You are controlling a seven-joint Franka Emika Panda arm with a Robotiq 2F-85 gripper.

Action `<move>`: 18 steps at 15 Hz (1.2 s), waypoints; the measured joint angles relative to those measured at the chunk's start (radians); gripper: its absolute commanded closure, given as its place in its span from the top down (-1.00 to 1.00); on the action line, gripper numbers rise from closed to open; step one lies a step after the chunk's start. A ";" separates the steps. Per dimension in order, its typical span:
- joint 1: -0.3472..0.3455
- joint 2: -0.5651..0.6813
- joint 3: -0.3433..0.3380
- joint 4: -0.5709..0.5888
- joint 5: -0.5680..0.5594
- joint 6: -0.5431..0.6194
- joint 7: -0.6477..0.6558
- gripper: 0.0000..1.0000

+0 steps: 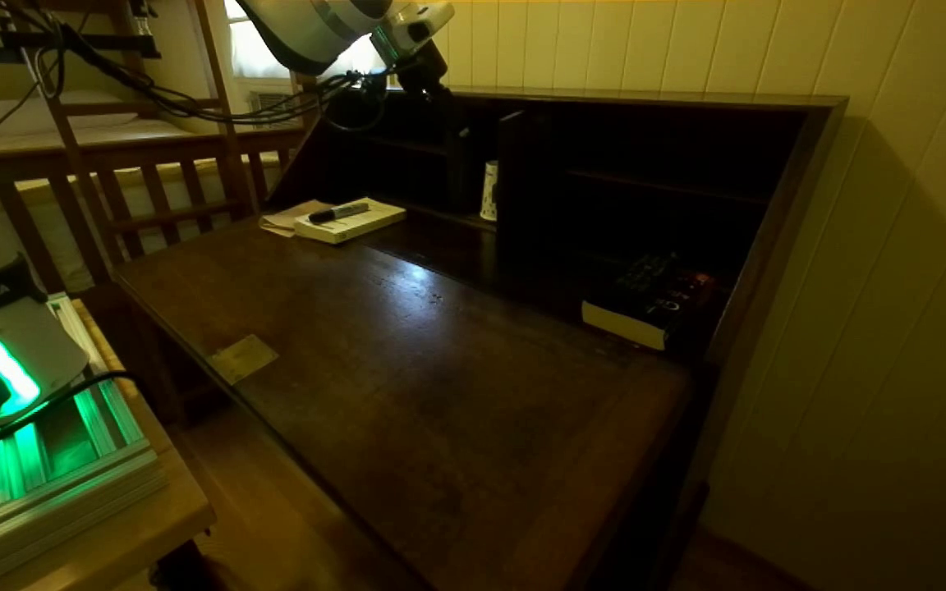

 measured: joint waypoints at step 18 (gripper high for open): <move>0.066 0.125 -0.105 0.152 -0.519 0.072 0.514 1.00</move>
